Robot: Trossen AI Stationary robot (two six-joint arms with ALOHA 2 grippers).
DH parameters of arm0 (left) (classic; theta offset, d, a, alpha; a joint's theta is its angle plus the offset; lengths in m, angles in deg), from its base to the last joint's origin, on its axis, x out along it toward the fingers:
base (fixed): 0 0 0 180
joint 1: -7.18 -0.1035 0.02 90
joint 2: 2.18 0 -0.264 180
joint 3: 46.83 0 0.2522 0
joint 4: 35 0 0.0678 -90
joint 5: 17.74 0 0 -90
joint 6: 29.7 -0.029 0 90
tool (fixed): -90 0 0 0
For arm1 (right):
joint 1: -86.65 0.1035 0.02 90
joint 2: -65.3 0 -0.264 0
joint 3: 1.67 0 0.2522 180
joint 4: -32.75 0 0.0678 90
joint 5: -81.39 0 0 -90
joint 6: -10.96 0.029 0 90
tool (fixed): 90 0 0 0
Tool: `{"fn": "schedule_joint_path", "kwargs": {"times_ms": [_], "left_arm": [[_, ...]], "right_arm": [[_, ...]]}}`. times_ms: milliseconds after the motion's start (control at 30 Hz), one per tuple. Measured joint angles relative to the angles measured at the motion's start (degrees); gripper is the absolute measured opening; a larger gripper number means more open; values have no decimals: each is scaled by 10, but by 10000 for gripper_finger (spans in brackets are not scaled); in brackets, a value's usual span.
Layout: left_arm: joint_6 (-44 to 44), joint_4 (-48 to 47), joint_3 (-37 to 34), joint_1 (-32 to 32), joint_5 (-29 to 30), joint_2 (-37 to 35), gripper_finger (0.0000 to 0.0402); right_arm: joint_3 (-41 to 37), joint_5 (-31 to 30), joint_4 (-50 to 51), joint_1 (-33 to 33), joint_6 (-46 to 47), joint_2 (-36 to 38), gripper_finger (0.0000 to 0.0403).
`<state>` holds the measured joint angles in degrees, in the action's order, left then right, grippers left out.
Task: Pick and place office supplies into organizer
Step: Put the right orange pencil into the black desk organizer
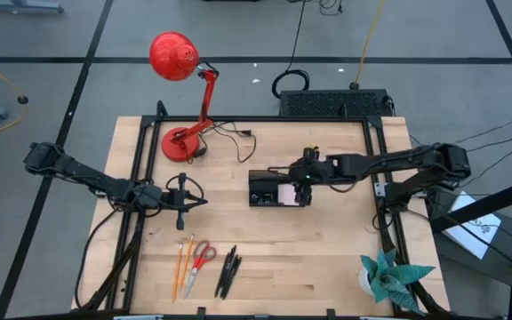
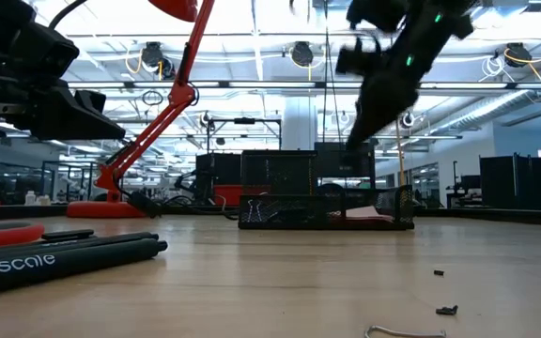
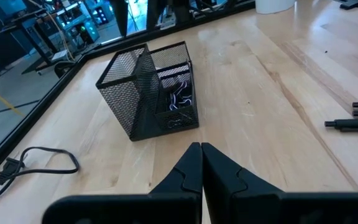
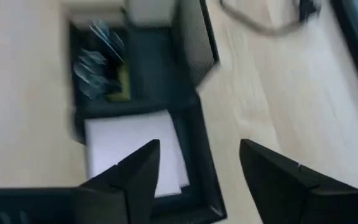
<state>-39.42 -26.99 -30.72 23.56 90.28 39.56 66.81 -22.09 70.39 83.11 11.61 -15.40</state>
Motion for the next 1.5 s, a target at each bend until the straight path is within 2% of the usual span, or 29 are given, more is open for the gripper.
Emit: {"fn": "schedule_joint_path", "kwargs": {"times_ms": [133,267,333,367,567,667,733,967,1100,1267,1500], "left_arm": [[-1,-4,0,0,0,0,5],[-3,-5,0,0,0,0,5],[-3,-5,0,0,0,0,5],[-4,-5,0,0,0,0,5],[-5,-5,0,0,0,0,5],[-5,-5,0,0,0,0,5],[-4,-5,0,0,0,0,5],[-9,-5,0,0,0,0,5],[1,-5,0,0,0,0,5],[6,-10,0,0,0,0,5],[-8,8,0,-12,0,0,5]], "right_arm": [[0,7,-70,47,-15,49,149],[-8,45,-161,89,-66,78,58],[-13,54,-172,97,-79,89,17],[-16,58,-169,98,-79,96,10],[-64,55,-156,96,-67,186,22],[-106,6,-155,97,-52,264,16],[-148,-1,-164,96,-40,321,9],[-329,15,-322,100,-11,466,2],[-396,-14,-416,103,-15,508,1],[-426,-53,-412,102,-13,541,1],[-438,29,-377,99,-17,563,1]]}}
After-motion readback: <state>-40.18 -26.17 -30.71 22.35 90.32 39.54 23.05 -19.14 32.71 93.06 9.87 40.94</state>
